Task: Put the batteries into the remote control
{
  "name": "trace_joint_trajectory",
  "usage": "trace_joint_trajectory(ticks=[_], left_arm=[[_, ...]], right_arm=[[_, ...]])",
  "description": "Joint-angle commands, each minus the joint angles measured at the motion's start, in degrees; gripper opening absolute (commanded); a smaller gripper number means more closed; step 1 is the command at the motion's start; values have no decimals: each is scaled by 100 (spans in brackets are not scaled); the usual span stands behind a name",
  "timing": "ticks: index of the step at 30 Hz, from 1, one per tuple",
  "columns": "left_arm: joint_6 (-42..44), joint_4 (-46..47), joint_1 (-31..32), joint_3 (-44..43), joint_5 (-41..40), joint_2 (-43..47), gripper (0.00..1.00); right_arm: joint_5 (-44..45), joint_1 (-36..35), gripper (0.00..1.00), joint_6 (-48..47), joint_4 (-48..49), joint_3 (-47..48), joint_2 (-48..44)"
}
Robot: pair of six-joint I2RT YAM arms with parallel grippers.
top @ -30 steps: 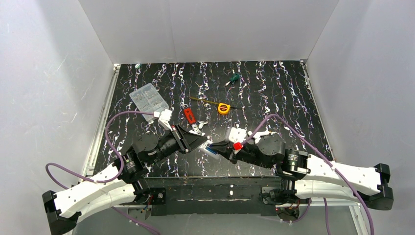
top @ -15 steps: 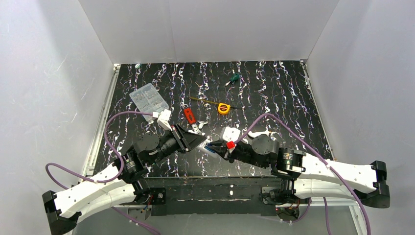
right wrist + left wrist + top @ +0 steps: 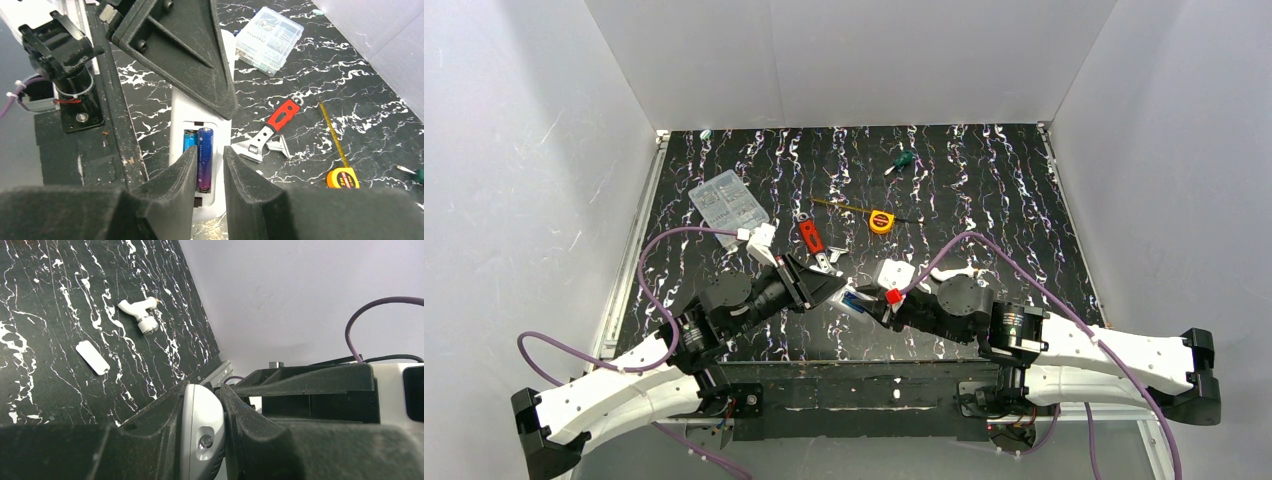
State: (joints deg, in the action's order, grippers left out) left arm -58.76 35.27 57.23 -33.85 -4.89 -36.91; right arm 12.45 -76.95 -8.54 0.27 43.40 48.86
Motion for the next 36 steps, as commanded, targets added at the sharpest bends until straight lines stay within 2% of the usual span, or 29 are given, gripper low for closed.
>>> trace_joint_trajectory(ticks=[1,13,36], left_arm=[[-275,1084,42,-294,225,139,0],[-319,1083,42,-266,223,124,0],[-423,708,43,-132,89,162,0]], right_arm=[[235,13,35,-131,-440,86,29],[251,13,36,-53,-370,28,-53],[-772,14,43,-158,-417,-61,-828]])
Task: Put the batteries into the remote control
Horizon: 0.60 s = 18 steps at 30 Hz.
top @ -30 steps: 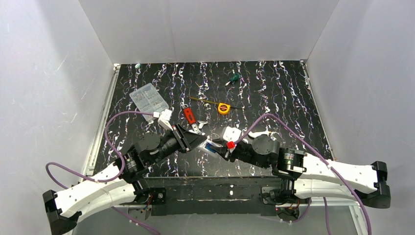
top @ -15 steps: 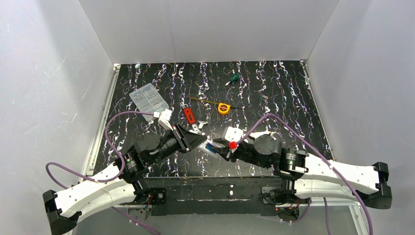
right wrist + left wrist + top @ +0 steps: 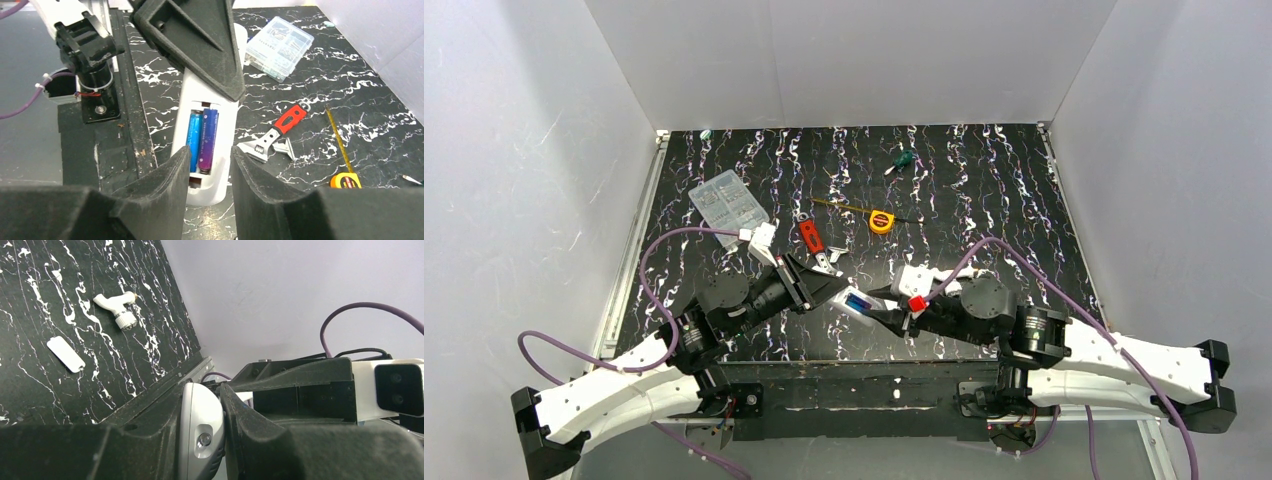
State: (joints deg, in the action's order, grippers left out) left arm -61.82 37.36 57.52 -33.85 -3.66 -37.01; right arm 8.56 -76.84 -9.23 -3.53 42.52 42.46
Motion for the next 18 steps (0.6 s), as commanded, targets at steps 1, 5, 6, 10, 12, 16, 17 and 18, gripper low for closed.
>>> trace_joint_trajectory(ticks=[1,5,6,10,12,16,17,18], left_arm=[[-126,439,14,-121,-30,181,0],[-224,185,14,-105,-17,233,0],[-259,105,14,-98,-10,247,0],[-511,-447,14,-172,124,294,0],[-627,-720,15,-214,201,304,0],[-881,-983,14,-226,362,273,0],[-950,-1030,14,-229,515,255,0],[-1019,-1069,14,-232,640,222,0]], right_arm=[[-443,2,43,-132,-38,46,-241],[-714,0,43,-474,-150,190,-473],[-795,3,43,-611,-221,226,-541],[-1405,2,43,-1050,-487,358,-825],[-1642,2,42,-1261,-684,429,-914],[-1895,2,42,-1611,-1042,544,-987],[-1932,2,42,-1688,-1123,577,-990],[-1961,2,42,-1753,-1191,612,-971]])
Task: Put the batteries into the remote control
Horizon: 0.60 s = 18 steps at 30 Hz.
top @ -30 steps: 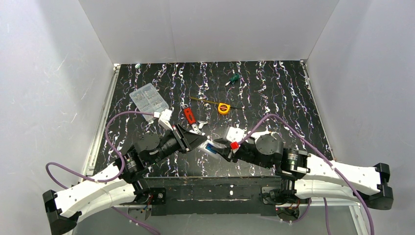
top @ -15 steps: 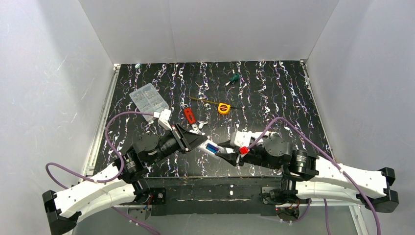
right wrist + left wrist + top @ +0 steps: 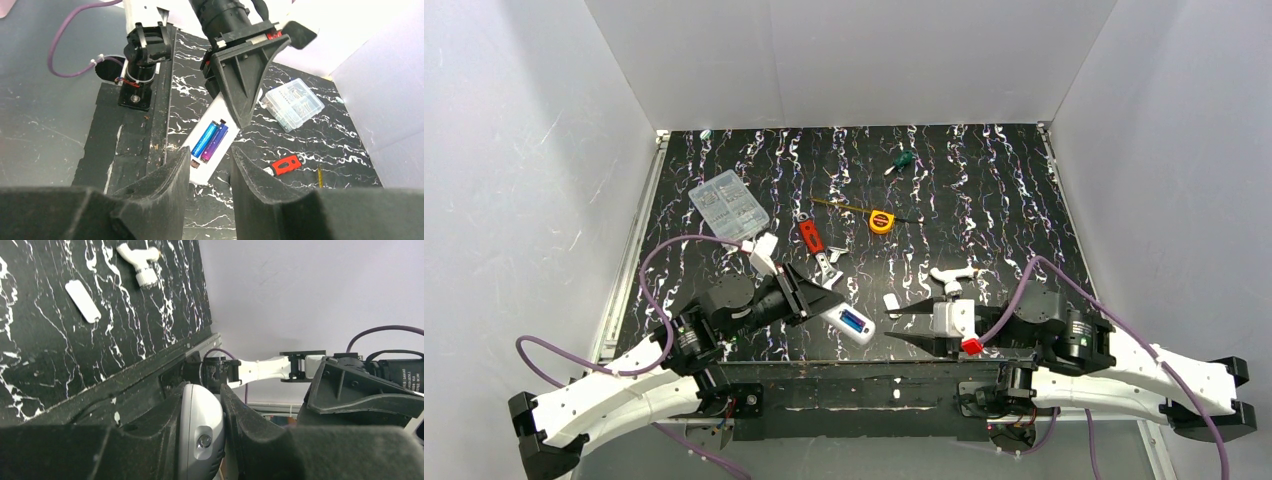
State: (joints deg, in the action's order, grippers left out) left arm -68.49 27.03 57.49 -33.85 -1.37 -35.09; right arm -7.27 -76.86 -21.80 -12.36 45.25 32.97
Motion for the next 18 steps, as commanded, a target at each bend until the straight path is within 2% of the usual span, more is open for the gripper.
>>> trace_joint_trajectory(ticks=[1,11,15,18], left_arm=[[-410,-50,16,-236,504,7,0],[-919,526,16,-252,1628,-671,0],[-1015,716,16,-286,1869,-833,0],[-1037,738,16,-325,2018,-890,0]], right_arm=[[-418,4,42,-556,-373,381,-8],[-1465,145,40,-755,-868,810,518],[-2110,477,40,-742,-812,927,729],[-2957,895,40,-707,-849,1057,905]])
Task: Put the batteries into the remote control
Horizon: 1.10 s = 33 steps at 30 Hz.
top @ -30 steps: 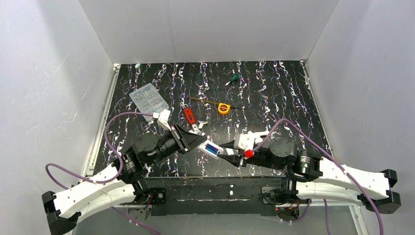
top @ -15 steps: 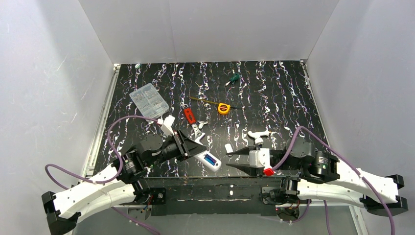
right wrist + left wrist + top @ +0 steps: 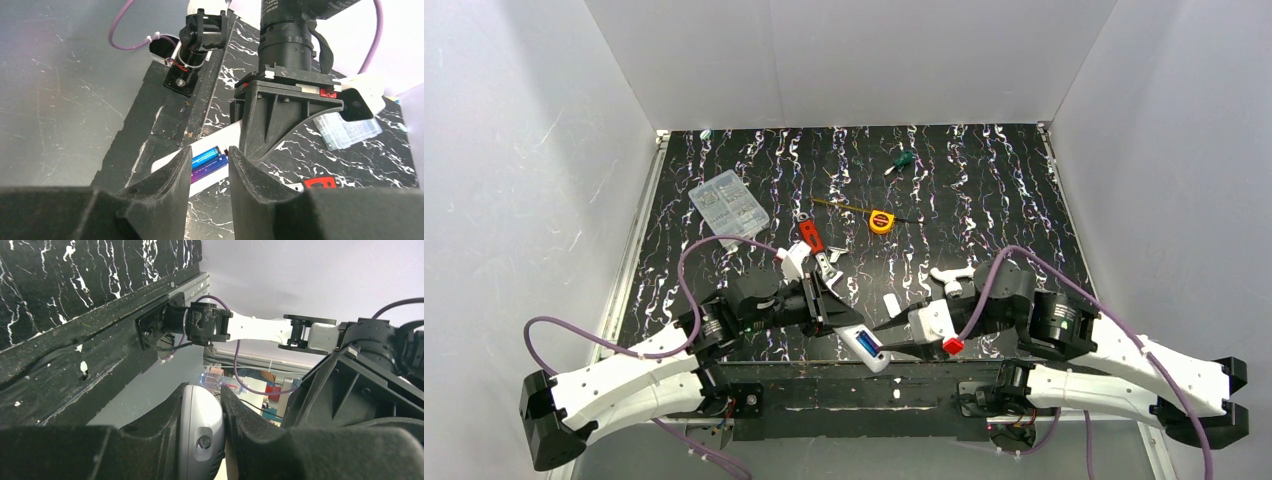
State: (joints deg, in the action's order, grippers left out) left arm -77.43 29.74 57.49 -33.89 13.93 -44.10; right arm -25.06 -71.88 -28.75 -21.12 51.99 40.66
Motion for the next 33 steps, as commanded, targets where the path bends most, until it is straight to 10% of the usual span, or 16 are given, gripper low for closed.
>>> trace_joint_trajectory(ticks=[1,23,33], left_arm=[[-148,482,16,-337,541,-12,0],[-143,522,16,-371,889,-47,0],[-145,560,16,-371,917,-11,0]], right_arm=[[-1490,566,40,14,12,414,206],[-2841,1158,70,155,124,577,1006],[-2963,1174,64,-245,150,478,1037]])
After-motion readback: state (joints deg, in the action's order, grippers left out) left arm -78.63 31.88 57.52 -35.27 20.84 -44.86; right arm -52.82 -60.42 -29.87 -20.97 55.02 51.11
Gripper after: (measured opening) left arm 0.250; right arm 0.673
